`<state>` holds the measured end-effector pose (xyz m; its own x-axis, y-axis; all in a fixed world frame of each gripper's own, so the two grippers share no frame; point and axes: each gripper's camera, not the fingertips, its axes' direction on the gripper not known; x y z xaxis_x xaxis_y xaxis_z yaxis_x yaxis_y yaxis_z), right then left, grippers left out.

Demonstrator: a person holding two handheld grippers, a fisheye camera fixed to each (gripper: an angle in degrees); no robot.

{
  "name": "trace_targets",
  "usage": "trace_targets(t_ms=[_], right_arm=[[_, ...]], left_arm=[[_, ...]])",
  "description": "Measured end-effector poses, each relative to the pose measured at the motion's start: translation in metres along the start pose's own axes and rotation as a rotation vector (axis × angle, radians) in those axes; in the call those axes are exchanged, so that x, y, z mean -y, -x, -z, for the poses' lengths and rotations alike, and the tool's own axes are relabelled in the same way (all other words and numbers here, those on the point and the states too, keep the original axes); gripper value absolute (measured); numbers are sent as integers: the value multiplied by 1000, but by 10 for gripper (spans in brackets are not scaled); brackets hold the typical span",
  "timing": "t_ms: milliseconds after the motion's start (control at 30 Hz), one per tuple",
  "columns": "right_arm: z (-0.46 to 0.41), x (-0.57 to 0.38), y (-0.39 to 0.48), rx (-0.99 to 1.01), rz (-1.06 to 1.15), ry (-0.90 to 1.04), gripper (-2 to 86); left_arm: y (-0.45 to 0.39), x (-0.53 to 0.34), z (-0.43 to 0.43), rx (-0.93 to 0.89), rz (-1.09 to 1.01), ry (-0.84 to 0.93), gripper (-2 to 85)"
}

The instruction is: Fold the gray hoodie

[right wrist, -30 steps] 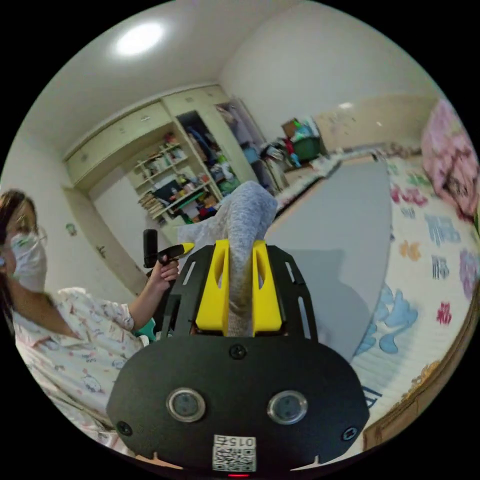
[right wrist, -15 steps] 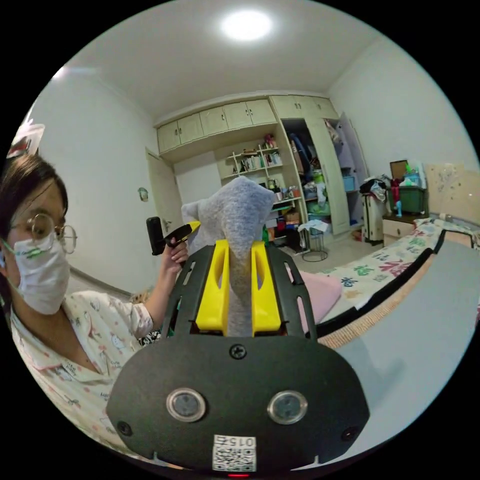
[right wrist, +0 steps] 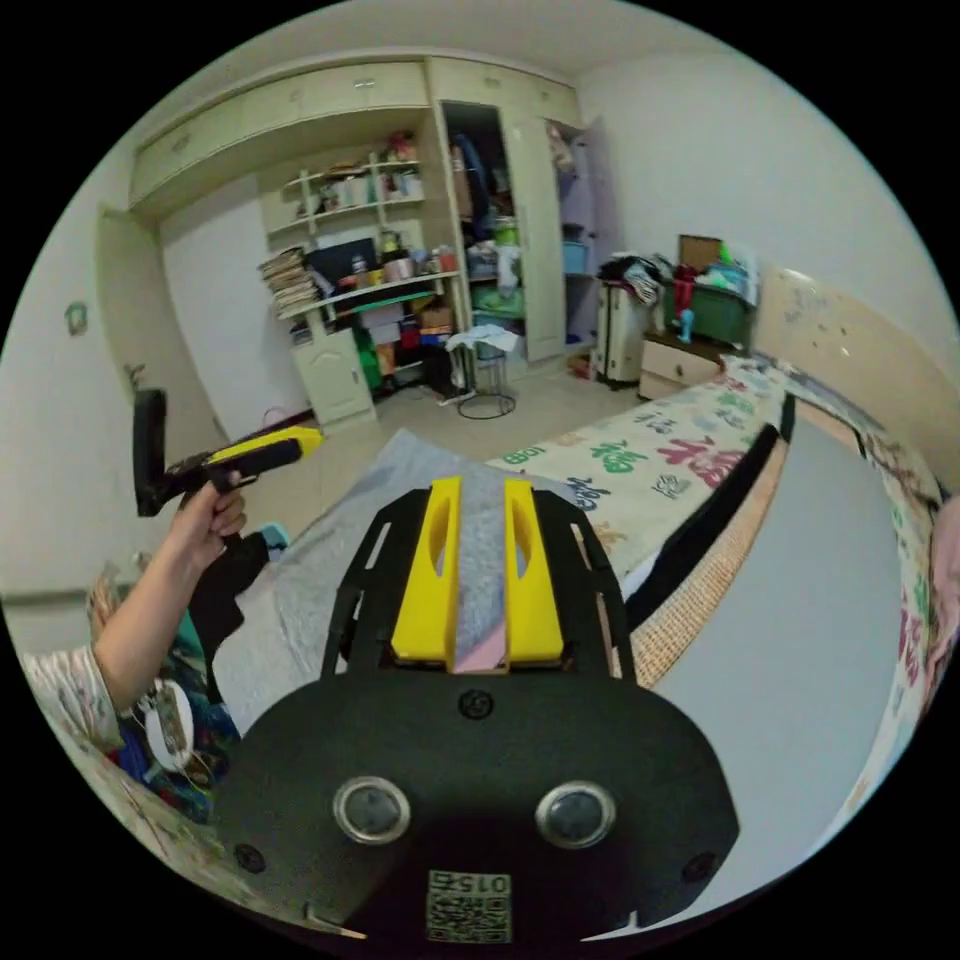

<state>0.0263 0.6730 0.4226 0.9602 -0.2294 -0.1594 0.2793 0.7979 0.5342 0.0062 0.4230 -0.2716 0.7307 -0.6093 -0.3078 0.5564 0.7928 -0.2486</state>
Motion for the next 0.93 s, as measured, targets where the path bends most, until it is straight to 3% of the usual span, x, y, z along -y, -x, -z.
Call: trace_targets(t_ms=[167, 267, 433, 533, 600, 633, 700, 800, 933], right_arm=[[-41, -53, 41, 56, 173, 176, 63], [-44, -104, 65, -28, 292, 139, 67], [-44, -138, 67, -94, 297, 120, 46], [-24, -135, 49, -26, 169, 136, 50], [0, -142, 49, -44, 158, 118, 62], [20, -150, 51, -34, 164, 103, 72], [53, -166, 55, 19, 177, 93, 86], [111, -196, 56, 101, 164, 52, 98], [182, -223, 43, 123, 76, 15, 98]], left_arm=[[-58, -42, -34, -87, -62, 177, 100], [-98, -76, -25, 12, -118, 128, 103], [-161, -89, -10, 132, -201, 140, 103], [-155, -99, 31, 20, -63, 123, 105], [-130, -142, 92, 25, 91, 18, 121], [-122, -157, 108, 66, 134, -10, 126], [-76, -231, 166, 327, 345, -75, 143], [-11, -326, 223, 606, 627, -14, 189], [40, -403, 264, 732, 868, -28, 206]])
